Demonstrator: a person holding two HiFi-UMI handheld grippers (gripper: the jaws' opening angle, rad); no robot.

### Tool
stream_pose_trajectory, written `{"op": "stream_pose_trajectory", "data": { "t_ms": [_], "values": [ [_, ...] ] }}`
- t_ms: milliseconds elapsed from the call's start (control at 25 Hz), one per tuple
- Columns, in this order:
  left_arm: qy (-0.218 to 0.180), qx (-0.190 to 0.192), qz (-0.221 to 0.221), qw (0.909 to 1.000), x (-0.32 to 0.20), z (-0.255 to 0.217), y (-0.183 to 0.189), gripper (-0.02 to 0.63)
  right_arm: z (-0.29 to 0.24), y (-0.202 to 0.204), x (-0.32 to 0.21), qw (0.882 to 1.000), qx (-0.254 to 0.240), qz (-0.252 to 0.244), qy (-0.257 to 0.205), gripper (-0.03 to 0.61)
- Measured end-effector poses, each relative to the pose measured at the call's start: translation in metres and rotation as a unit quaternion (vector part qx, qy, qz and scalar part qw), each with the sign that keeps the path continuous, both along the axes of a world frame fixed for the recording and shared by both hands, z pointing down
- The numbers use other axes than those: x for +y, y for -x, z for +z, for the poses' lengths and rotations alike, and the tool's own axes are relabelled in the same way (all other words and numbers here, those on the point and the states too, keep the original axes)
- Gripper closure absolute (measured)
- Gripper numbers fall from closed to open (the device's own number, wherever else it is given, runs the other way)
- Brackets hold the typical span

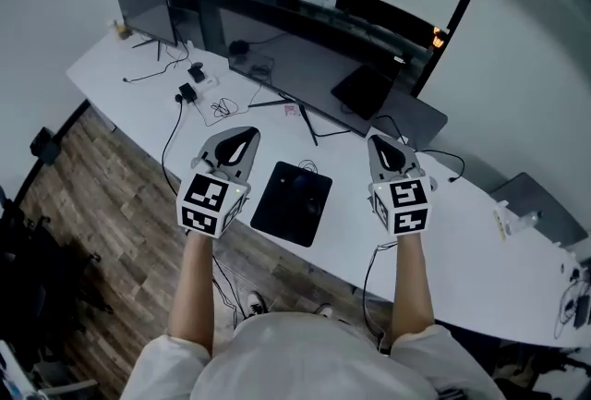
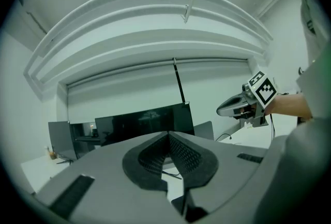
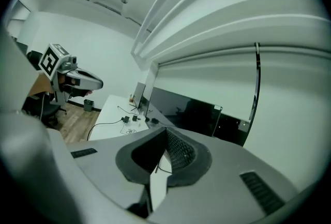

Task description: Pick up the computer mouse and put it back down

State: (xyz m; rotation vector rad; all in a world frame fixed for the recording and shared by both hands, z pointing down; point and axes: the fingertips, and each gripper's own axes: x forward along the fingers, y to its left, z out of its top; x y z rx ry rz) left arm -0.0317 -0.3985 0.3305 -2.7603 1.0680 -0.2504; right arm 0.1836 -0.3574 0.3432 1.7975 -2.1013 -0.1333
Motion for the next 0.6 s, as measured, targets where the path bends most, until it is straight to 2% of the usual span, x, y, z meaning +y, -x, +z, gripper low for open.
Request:
{"op": "stream_pose_trajectory", "data": {
  "t_ms": [200,440,600],
  "values": [
    [-0.053,-0.025,0.014,0.9982,0.015,-0.03,-0.023,0.595,-0.045,-0.003,0.023,0.999,0.009,-0.009,-0.038,0.565],
    [-0.075,-0.003,0.015,0.997,0.023,-0.054,-0.028,0.595,-0.07,0.001,0.034,0.998,0.015,-0.018,-0.062,0.565],
    [-0.093,-0.006,0.005,0.9957,0.025,-0.06,-0.029,0.595,-0.071,0.001,0.035,0.998,0.016,-0.02,-0.062,0.566]
  ]
}}
